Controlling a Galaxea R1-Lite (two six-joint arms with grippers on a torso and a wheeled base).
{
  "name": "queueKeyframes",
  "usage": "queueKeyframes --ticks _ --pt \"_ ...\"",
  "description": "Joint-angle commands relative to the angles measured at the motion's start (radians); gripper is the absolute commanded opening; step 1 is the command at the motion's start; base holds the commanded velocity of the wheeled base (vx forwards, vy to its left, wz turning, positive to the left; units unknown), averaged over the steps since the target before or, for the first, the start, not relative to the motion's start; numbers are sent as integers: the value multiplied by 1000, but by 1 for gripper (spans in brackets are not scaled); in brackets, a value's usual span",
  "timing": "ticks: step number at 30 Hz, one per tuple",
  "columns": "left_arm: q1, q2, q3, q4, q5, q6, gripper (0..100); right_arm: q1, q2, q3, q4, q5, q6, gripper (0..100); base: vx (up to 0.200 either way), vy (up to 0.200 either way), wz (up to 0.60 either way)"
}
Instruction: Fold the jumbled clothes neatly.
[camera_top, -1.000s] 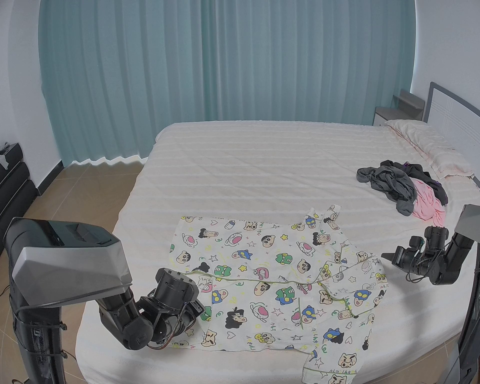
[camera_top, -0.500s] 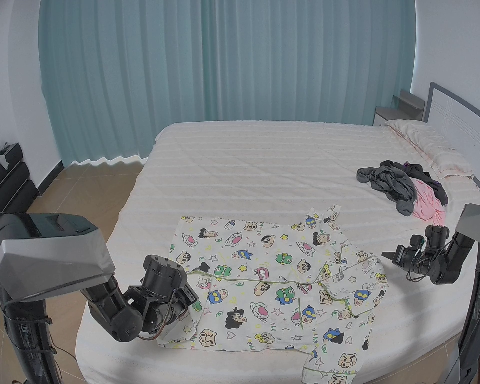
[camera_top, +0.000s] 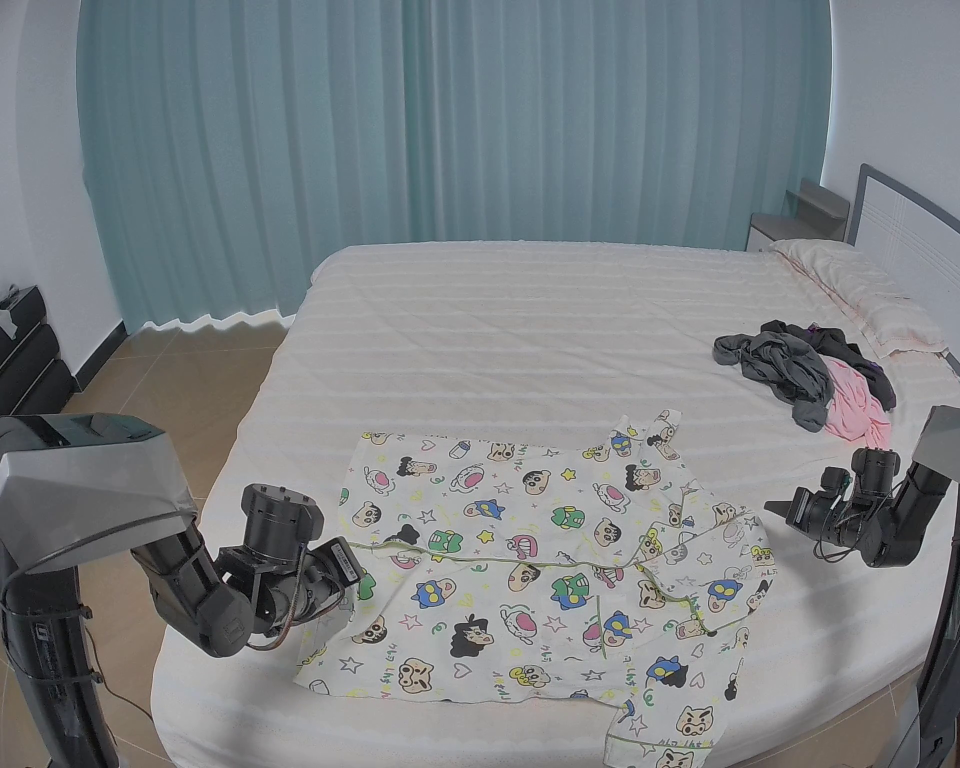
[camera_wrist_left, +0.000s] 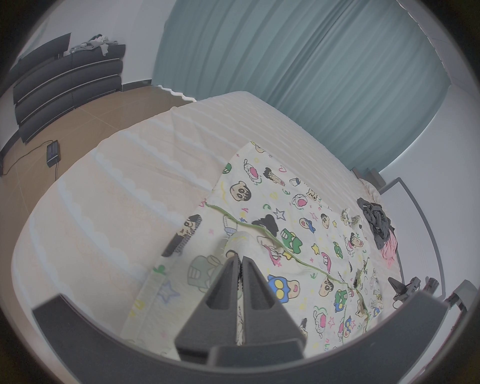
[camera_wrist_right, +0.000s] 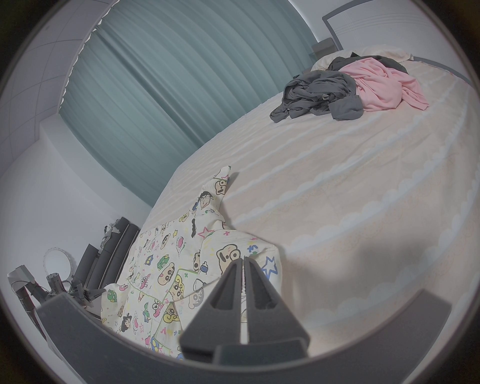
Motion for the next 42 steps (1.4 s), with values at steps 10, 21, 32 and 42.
queueKeyframes --ticks 10,21,32,42 --pt "90 104 -53 -43 -71 46 0 0 -1 0 0 1 0 0 0 0 0" --pt "126 138 -91 -37 -71 46 100 -1 -9 0 0 1 1 0 0 0 0" --pt "228 32 -44 -31 -235 -132 100 40 -102 -20 -2 -18 193 0 0 0 0" --pt "238 -133 70 -41 -497 -413 100 252 -39 -238 76 -222 399 0 0 0 0"
